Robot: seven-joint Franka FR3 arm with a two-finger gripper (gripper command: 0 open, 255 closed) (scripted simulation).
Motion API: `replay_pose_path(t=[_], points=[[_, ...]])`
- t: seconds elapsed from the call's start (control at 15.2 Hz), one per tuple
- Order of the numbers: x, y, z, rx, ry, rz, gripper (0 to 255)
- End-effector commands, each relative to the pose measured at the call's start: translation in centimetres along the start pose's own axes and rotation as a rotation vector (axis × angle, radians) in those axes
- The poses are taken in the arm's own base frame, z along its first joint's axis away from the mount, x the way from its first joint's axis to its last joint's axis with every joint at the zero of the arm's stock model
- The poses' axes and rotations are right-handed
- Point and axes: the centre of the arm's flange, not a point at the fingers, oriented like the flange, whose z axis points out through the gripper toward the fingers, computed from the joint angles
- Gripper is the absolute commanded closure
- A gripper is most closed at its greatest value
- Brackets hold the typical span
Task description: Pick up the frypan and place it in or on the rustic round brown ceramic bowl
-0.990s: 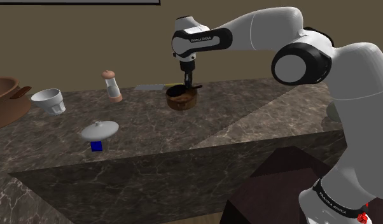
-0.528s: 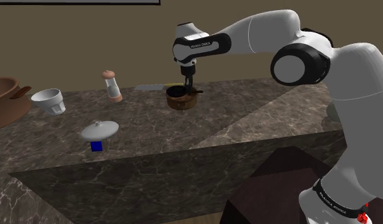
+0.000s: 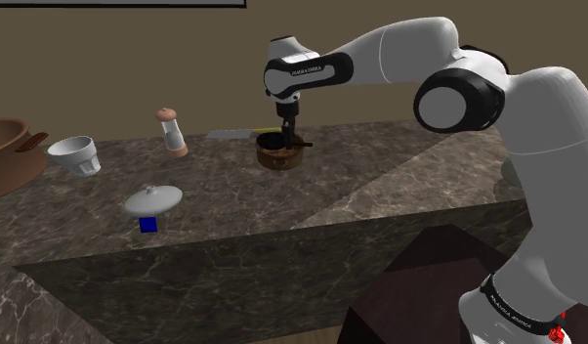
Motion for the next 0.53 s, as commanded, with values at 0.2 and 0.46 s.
replay_pose_path(t=[0.2,0.46], points=[[-0.1,-0.1,-1.1,0.001,0.000,-0.001,0],[-0.1,-0.1,-4.8,0.001,0.000,-0.001,0]])
